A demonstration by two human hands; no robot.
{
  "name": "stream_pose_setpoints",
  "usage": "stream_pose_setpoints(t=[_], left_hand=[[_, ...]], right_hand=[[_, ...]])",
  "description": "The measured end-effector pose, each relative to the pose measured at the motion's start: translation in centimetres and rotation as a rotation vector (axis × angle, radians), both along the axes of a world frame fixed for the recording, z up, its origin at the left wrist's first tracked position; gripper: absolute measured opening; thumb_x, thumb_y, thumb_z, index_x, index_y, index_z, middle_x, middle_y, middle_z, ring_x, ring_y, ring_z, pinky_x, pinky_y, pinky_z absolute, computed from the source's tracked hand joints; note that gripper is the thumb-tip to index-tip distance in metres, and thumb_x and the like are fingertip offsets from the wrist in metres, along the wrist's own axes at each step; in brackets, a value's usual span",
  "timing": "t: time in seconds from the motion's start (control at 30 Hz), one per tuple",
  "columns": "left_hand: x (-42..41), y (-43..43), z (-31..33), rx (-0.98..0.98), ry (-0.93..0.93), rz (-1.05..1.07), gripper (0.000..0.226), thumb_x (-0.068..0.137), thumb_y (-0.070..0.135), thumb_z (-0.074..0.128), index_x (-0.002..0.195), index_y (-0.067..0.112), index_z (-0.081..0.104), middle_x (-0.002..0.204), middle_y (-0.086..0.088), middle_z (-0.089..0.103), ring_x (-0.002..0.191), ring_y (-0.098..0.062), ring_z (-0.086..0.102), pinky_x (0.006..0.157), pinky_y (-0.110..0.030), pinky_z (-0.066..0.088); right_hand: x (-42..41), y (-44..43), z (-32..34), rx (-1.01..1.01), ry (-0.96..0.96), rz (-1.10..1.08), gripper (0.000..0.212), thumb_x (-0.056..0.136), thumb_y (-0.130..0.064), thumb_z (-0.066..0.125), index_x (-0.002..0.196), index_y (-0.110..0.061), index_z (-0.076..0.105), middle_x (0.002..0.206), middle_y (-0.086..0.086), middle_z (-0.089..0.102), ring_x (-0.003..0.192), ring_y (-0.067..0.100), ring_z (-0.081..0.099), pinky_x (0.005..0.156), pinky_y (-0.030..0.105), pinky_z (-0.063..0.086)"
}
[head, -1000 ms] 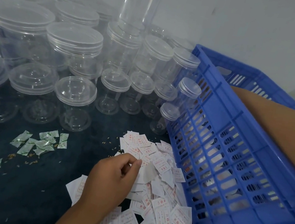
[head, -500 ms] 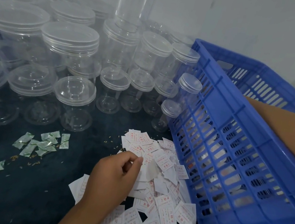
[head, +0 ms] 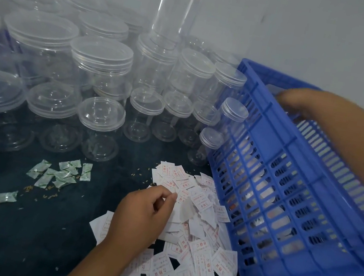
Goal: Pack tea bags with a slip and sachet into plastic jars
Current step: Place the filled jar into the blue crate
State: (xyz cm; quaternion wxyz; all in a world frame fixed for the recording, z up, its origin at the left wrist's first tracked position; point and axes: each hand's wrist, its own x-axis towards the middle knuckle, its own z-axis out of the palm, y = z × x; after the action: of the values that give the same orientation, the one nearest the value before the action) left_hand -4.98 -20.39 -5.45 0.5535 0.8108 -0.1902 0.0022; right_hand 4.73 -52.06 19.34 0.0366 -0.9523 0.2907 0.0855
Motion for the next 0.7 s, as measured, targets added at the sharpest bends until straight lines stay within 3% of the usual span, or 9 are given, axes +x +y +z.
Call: stream_pose_setpoints(t=[0.07,0.13,0.2,0.33,0.4,0.47,0.53,0.6,0.7], left_hand=[[0.0,0.1,0.3,-0.023,-0.019,0.013,0.026,0.096,0.05,0.06,0.076,0.034,0.068,0.061,0.008,0.062,0.059,-0.015,0.062,0.057,-0.035,0.054],[-0.1,0.3,0.5,-0.052,-0.042,0.017,0.027,0.097,0.049,0.06,0.076,0.033,0.067,0.059,0.007,0.061,0.056,-0.016,0.061,0.055,-0.035,0.053],[-0.3,0.4,0.8,-0.076,-0.058,0.017,0.031,0.098,0.051,0.058,0.077,0.031,0.068,0.057,0.007,0.059,0.052,-0.014,0.057,0.052,-0.034,0.05],[-1.1,1.1,2.4,-0.128,-0.1,0.034,0.041,0.103,0.051,0.052,0.08,0.025,0.073,0.061,0.016,0.063,0.055,-0.008,0.06,0.051,-0.024,0.046],[-1.7,2.1,3.1,-0.104,-0.154,0.055,0.043,0.104,0.049,0.052,0.079,0.022,0.073,0.067,0.024,0.065,0.059,-0.007,0.064,0.052,-0.022,0.048],[-2.2,3.5,3.6,-0.036,-0.204,0.08,0.042,0.104,0.048,0.053,0.075,0.021,0.069,0.066,0.023,0.065,0.061,-0.007,0.065,0.052,-0.024,0.048],[-2.5,5.4,3.8,0.084,-0.257,0.103,0.044,0.103,0.05,0.052,0.069,0.024,0.061,0.06,0.011,0.061,0.057,-0.012,0.06,0.05,-0.027,0.045],[-2.6,7.6,3.5,0.166,-0.279,0.112,0.044,0.102,0.052,0.052,0.068,0.025,0.057,0.057,0.006,0.055,0.054,-0.016,0.054,0.048,-0.024,0.039],[-3.0,11.2,1.9,0.183,-0.215,0.147,0.041,0.102,0.048,0.056,0.069,0.025,0.063,0.057,0.004,0.056,0.055,-0.019,0.055,0.051,-0.028,0.043]], right_hand=[[-2.5,-0.4,3.3,-0.124,0.004,0.095,0.051,0.115,-0.035,0.051,0.15,0.002,0.055,0.157,0.022,0.05,0.129,0.042,0.059,0.107,0.056,0.054],[-4.7,0.8,7.6,-0.237,-0.143,0.11,0.051,0.112,-0.041,0.052,0.134,0.003,0.067,0.133,0.026,0.065,0.101,0.039,0.069,0.103,0.054,0.056],[-8.1,2.9,10.8,-0.283,-0.309,0.171,0.049,0.106,-0.055,0.056,0.123,-0.013,0.075,0.122,0.02,0.074,0.106,0.039,0.07,0.105,0.05,0.052],[-15.4,10.5,10.5,0.02,-0.674,0.371,0.049,0.082,-0.086,0.058,0.106,-0.046,0.071,0.1,-0.012,0.079,0.094,0.016,0.077,0.09,0.053,0.061],[-17.4,14.9,8.0,0.048,-0.552,0.499,0.053,0.08,-0.094,0.051,0.11,-0.053,0.068,0.1,-0.029,0.074,0.088,-0.004,0.072,0.078,0.036,0.058],[-17.4,18.1,4.5,-0.03,-0.35,0.585,0.063,0.078,-0.097,0.044,0.118,-0.054,0.066,0.1,-0.033,0.067,0.094,-0.01,0.065,0.076,0.022,0.048],[-15.4,18.9,1.2,-0.104,-0.22,0.593,0.064,0.087,-0.085,0.051,0.133,-0.042,0.064,0.12,-0.022,0.063,0.116,0.006,0.061,0.088,0.031,0.053],[-12.5,18.7,-1.4,-0.174,-0.176,0.508,0.061,0.098,-0.067,0.061,0.138,-0.02,0.061,0.134,0.003,0.059,0.13,0.025,0.056,0.101,0.043,0.053],[-8.8,17.8,-4.7,-0.337,-0.127,0.365,0.072,0.104,-0.057,0.061,0.148,-0.001,0.048,0.153,0.022,0.045,0.146,0.04,0.041,0.116,0.045,0.042]])
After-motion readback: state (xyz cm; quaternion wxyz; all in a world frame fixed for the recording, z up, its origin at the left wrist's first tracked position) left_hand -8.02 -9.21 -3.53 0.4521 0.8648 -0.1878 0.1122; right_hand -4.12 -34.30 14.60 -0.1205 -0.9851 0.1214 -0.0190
